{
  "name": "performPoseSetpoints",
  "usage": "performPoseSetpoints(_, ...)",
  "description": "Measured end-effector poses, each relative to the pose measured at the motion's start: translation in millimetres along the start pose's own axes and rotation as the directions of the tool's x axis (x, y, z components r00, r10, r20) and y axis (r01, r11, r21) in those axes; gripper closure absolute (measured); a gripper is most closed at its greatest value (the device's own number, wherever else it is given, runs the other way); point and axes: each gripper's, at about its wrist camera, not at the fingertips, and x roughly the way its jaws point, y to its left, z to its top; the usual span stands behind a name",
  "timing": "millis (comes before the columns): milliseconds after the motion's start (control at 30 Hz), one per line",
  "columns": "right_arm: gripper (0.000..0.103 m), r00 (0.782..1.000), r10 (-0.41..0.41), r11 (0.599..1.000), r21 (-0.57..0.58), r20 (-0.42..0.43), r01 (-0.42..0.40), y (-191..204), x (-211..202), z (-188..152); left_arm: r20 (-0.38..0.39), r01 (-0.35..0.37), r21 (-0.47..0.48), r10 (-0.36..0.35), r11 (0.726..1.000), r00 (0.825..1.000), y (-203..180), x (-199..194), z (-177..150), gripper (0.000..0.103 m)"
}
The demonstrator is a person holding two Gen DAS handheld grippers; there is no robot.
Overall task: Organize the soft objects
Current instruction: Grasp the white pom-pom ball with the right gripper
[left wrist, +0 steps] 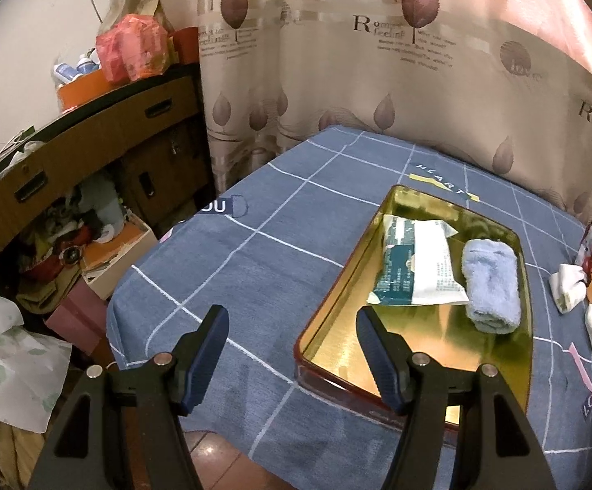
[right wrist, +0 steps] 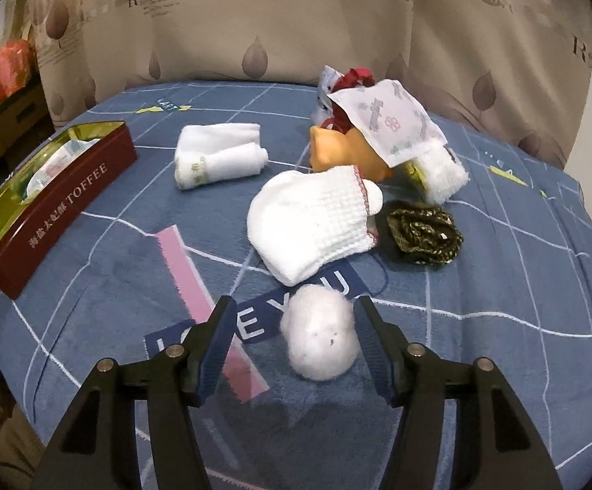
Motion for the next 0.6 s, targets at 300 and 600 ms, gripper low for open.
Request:
performPoseSetpoints(300,0.069,1.000,0.023,0.999,0.024,0.000,-0.023,-15,8,-4,0.030,-0.024,0.086,0.022,0.996,0.999,-19,-4,-4,0.037)
performPoseSetpoints(600,0.078,0.999,0.040,0.999,0.029,0.008,-0.041,-26,11,-7,0.022,0.032,0.156,-0.036,0.987,0.999,-44,-6,-10,0.037)
